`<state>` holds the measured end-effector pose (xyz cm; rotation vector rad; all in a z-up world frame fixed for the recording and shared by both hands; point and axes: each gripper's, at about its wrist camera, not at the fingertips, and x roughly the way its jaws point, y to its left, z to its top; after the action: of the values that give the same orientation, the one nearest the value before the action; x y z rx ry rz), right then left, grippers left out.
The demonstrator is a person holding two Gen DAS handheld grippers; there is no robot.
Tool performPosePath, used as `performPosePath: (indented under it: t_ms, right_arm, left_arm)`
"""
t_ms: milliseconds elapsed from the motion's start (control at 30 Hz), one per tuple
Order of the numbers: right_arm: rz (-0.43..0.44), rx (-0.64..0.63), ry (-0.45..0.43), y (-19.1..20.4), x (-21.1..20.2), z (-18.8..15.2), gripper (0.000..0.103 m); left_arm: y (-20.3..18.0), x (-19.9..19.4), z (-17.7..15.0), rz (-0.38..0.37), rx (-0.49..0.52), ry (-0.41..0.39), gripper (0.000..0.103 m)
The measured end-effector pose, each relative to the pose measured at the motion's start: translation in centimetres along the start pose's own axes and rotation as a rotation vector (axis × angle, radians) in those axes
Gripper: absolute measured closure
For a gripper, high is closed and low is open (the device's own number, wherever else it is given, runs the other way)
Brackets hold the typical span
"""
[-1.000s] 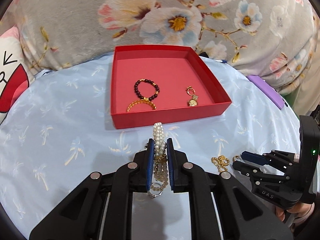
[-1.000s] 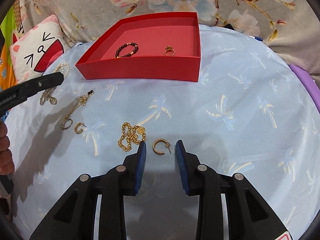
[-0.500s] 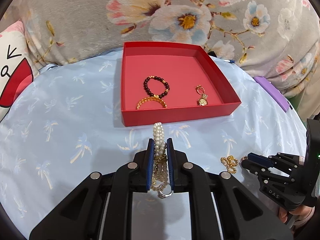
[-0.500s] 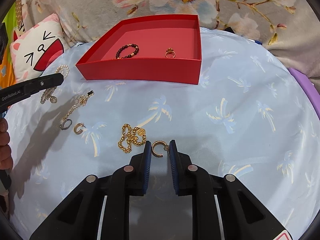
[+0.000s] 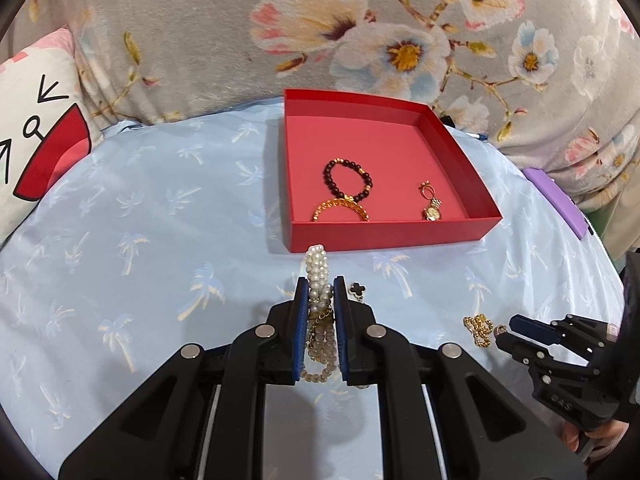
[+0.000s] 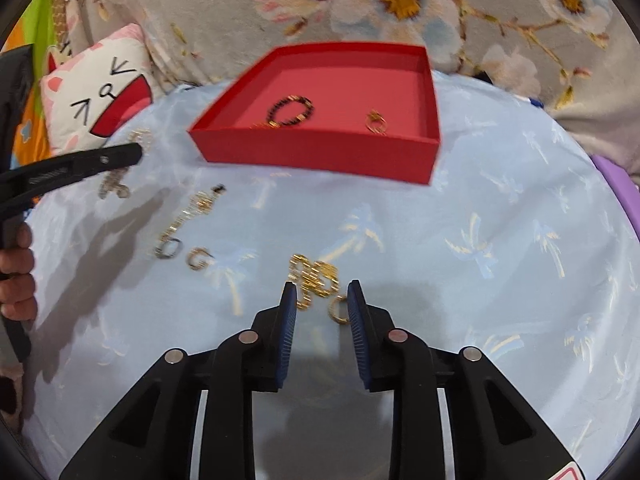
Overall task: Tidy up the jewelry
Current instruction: 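Carry the pearl bracelet and earring into the red box and open both tools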
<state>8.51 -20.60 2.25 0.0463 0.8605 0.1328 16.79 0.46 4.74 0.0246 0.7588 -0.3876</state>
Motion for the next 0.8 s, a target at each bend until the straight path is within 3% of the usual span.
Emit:
performPosePath:
  t_ms: [133,233,400,667,767,800]
  right_arm:
    - [0.154,-0.007,0.04,2.8,0.6,1.2,0.076]
    - [0.216,-0.045,0.073,5.5,1.9,1.7,0.076]
    - [0.213,-0.118,0.092,9.1,3.8,2.3,0.076]
    - [0.191,-0.134,0.094,10.3,5.7,2.9,0.076]
    - [0.17,-0.144,0.077,10.1,5.7,2.7,0.084]
    - [0.162,-0.148,0.071,10.1,5.6,2.6,0.094]
  left_arm:
    - [0.6,-0.5,0.1,0.011,-0.006,-0.011,0.091]
    - [1.2,-0.7,0.1,0.018,-0.009,-0.011,0.091]
    - [2.2,-0.6,-0.2,0.026,-0.013,-0.002,0.091]
    - [2.4,-0.5,-0.2,0.027,-0.014,0.0,0.091]
    - [2.6,-0.4,-0.4,0.027,-0.014,0.005,0.091]
    - [2.5,-0.3,-0.4,0.026,-0.013,0.006,0.091]
